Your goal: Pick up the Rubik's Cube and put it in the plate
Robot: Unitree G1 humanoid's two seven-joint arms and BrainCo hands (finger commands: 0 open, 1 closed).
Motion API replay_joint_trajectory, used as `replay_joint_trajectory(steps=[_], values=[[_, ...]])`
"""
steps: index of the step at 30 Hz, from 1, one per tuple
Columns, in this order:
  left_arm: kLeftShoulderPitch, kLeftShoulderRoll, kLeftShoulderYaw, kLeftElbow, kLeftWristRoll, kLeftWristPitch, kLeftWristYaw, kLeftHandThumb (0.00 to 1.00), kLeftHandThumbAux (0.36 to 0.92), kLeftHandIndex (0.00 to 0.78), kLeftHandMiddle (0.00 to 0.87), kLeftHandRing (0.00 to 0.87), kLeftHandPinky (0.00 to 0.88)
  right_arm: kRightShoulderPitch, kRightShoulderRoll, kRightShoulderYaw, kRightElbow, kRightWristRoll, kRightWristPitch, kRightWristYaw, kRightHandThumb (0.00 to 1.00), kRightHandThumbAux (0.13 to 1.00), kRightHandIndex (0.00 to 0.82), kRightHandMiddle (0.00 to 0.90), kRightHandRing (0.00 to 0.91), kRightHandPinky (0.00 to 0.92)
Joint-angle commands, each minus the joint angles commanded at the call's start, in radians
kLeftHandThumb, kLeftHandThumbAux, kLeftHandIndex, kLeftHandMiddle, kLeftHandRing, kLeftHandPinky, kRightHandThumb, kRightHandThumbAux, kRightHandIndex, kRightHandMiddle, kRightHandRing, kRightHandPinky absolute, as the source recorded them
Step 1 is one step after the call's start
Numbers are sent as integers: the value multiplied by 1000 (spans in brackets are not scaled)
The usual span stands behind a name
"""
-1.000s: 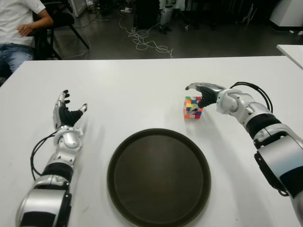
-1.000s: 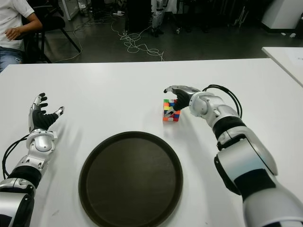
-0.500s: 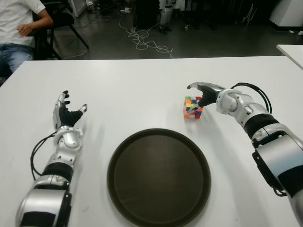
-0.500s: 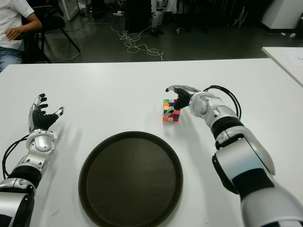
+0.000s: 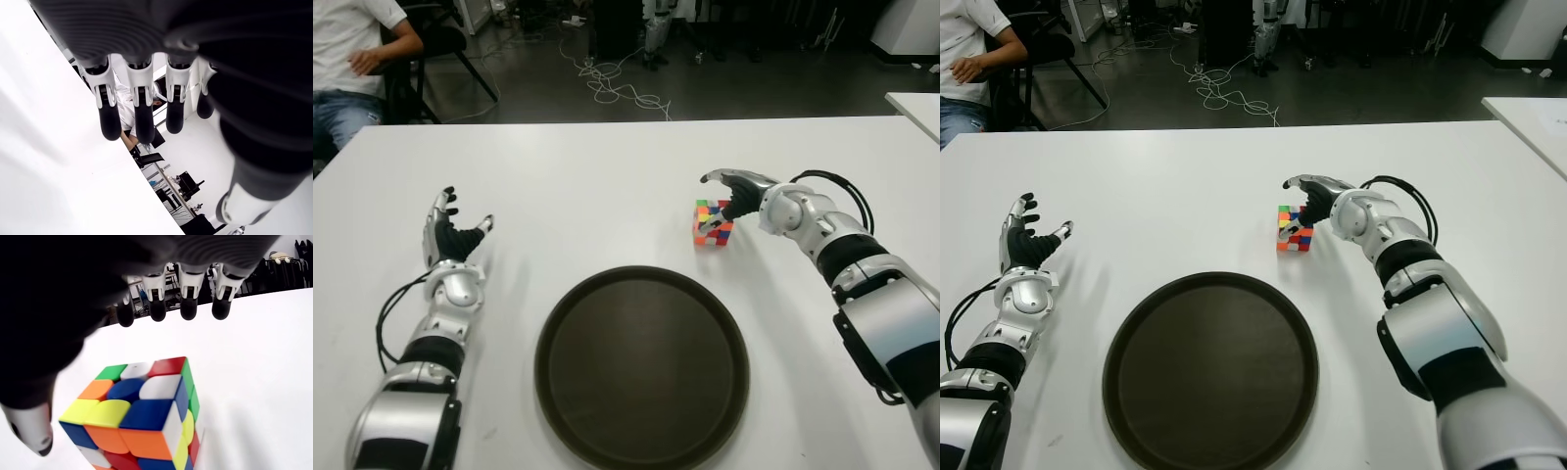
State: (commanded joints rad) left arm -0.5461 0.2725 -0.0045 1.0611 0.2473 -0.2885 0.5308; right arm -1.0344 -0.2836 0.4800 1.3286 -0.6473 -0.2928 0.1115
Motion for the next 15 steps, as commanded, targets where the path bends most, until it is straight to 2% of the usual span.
replay_joint_trajectory(steps=[9,15], values=[[1,4,-6,2,8,0,3,195,767,104,179,183,202,6,-3,-19,0,22,-12,40,0,671,0,0,0,0],[3,4,0,2,2,-9,-3,204,770,109,179,185,210,7,-3,-23,-2,29,-17,59,0,709,0,0,0,0]])
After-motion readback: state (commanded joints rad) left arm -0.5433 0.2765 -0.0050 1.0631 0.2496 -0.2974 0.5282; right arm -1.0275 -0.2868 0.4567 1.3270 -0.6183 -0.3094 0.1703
